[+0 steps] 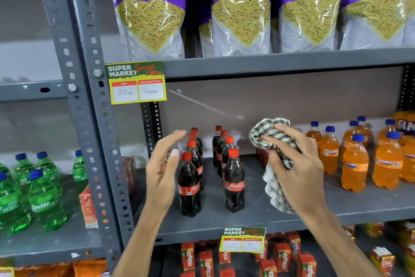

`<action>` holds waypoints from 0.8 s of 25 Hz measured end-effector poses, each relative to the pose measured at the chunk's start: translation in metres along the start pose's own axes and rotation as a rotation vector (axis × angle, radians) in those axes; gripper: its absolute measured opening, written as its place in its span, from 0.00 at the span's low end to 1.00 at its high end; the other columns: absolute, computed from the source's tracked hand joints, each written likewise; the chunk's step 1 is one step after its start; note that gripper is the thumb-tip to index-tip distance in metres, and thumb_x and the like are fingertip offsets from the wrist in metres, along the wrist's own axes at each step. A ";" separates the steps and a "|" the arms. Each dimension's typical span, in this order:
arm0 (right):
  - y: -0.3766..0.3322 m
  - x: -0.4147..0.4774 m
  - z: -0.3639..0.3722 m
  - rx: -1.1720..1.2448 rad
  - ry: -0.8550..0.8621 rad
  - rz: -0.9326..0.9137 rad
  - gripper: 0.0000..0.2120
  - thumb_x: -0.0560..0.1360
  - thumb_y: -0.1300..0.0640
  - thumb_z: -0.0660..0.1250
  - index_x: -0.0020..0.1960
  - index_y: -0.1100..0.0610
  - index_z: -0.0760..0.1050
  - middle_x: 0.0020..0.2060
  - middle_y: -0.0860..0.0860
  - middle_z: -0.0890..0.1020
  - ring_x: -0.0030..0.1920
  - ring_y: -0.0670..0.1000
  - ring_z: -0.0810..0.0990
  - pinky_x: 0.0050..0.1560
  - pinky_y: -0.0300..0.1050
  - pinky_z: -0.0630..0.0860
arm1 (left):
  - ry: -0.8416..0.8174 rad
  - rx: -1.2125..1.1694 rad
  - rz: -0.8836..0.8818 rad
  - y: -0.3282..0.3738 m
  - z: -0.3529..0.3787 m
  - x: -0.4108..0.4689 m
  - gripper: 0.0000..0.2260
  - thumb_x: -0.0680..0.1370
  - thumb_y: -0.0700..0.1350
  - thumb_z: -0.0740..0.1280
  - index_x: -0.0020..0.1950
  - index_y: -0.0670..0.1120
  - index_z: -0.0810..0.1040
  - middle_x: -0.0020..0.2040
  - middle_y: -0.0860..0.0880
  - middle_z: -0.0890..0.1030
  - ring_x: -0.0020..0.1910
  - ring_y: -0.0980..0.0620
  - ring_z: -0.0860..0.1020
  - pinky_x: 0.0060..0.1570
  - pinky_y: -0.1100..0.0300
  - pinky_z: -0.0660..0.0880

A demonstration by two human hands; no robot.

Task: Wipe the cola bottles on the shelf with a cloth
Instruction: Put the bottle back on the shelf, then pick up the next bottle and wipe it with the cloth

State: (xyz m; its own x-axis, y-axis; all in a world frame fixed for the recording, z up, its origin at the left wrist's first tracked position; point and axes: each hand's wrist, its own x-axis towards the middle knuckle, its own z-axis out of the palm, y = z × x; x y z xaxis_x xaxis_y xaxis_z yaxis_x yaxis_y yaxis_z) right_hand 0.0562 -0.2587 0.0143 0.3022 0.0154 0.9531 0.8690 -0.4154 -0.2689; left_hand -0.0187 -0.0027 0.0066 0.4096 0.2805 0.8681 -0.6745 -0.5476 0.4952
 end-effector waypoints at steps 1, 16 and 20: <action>0.001 0.001 -0.001 0.002 0.001 -0.005 0.16 0.75 0.64 0.70 0.61 0.53 0.80 0.64 0.43 0.73 0.63 0.46 0.68 0.66 0.62 0.70 | -0.058 -0.022 0.021 0.007 0.013 0.000 0.15 0.82 0.34 0.58 0.66 0.38 0.78 0.65 0.44 0.82 0.67 0.53 0.78 0.68 0.61 0.72; 0.010 -0.006 -0.017 -0.028 -0.024 -0.036 0.15 0.75 0.62 0.68 0.62 0.54 0.80 0.64 0.44 0.72 0.62 0.48 0.69 0.66 0.33 0.64 | -0.304 -0.317 -0.532 -0.040 0.108 -0.016 0.15 0.85 0.45 0.58 0.64 0.42 0.81 0.64 0.46 0.84 0.66 0.52 0.80 0.68 0.55 0.73; 0.010 -0.009 -0.017 -0.021 -0.037 -0.015 0.16 0.76 0.61 0.67 0.62 0.50 0.77 0.64 0.44 0.72 0.62 0.47 0.69 0.66 0.32 0.64 | -0.235 -0.339 -0.504 -0.036 0.108 -0.017 0.14 0.83 0.47 0.62 0.58 0.40 0.83 0.59 0.44 0.87 0.65 0.45 0.81 0.69 0.44 0.72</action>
State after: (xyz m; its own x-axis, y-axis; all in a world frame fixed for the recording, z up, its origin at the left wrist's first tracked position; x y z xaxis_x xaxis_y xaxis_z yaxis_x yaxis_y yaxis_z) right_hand 0.0552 -0.2787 0.0054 0.3040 0.0547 0.9511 0.8654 -0.4334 -0.2516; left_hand 0.0652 -0.0729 -0.0305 0.8241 0.2368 0.5146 -0.5050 -0.1044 0.8568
